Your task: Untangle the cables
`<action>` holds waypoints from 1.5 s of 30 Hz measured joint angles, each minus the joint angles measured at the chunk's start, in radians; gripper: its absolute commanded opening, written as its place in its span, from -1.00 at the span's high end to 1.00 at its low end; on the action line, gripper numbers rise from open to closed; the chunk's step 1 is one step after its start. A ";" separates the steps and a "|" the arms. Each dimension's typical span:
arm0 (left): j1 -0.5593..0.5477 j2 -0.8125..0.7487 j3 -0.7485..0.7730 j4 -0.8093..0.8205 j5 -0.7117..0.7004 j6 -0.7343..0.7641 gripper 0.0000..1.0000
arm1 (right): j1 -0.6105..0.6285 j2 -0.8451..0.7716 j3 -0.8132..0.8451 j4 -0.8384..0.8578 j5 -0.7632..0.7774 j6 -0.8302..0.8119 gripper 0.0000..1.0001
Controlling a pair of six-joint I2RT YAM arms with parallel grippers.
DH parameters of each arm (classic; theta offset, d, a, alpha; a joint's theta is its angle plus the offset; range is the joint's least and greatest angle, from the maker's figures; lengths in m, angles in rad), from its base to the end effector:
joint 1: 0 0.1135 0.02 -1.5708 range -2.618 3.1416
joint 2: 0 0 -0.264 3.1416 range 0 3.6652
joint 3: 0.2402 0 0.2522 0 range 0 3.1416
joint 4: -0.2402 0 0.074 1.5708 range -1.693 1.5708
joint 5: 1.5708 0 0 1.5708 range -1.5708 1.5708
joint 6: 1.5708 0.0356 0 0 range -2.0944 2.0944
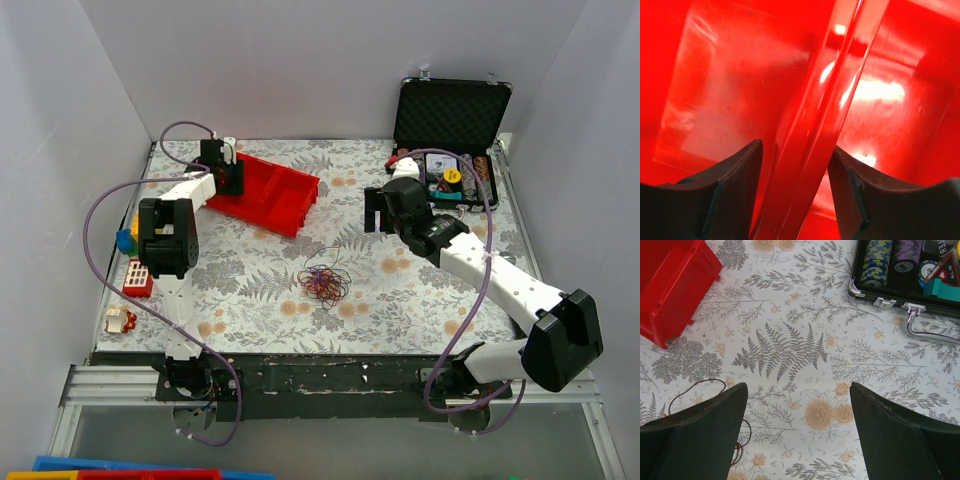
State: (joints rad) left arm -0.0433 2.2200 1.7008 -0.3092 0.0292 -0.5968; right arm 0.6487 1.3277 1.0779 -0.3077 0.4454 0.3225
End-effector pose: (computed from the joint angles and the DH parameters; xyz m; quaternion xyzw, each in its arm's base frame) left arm 0.4956 -0.0225 0.1736 -0.2495 0.8978 -0.1270 0.3400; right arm 0.2473 0.1682 0.3112 -0.0327 0.8589 0.0501 0.5087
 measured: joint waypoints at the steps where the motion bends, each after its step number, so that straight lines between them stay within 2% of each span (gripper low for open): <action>1: -0.006 -0.025 -0.047 0.005 -0.002 -0.019 -0.06 | 0.000 0.003 -0.005 0.006 -0.002 0.000 -0.82; 7: -0.063 -0.145 -0.247 0.008 -0.051 -0.127 -0.30 | 0.000 0.085 -0.014 0.024 -0.016 0.011 -0.82; 9: -0.100 -0.179 -0.292 0.007 -0.072 -0.158 -0.43 | 0.000 0.117 -0.014 0.026 -0.027 0.014 -0.82; 14: -0.187 -0.243 -0.367 0.000 -0.082 -0.224 -0.56 | 0.000 0.197 -0.007 0.048 -0.047 0.012 -0.83; 18: -0.228 -0.266 -0.381 -0.006 -0.042 -0.253 -0.68 | 0.000 0.300 0.059 0.055 -0.061 -0.008 -0.83; 21: -0.229 -0.272 -0.372 -0.014 -0.019 -0.255 -0.95 | -0.001 0.375 0.122 0.076 -0.070 -0.026 -0.83; 27: -0.202 -0.272 -0.211 -0.114 0.007 -0.227 -0.96 | -0.022 0.491 0.243 0.143 -0.108 -0.068 -0.81; 32: -0.123 -0.294 -0.054 -0.166 0.035 -0.200 -0.96 | -0.068 0.577 0.318 0.204 -0.150 -0.084 -0.61; 36: -0.019 -0.326 -0.046 -0.179 0.018 -0.166 -0.96 | -0.100 0.660 0.375 0.243 -0.201 -0.084 -0.24; 40: 0.060 -0.326 -0.103 -0.175 -0.025 -0.123 -0.96 | -0.107 0.710 0.401 0.267 -0.239 -0.074 0.13; 45: 0.058 -0.326 -0.249 -0.162 0.006 -0.075 -0.86 | -0.102 0.713 0.374 0.305 -0.251 -0.051 0.40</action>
State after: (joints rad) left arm 0.0147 1.8942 1.4513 -0.4709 0.0357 -0.6720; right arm 0.5468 2.0403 1.4521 -0.0025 0.1947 0.2718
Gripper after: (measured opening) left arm 0.971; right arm 0.352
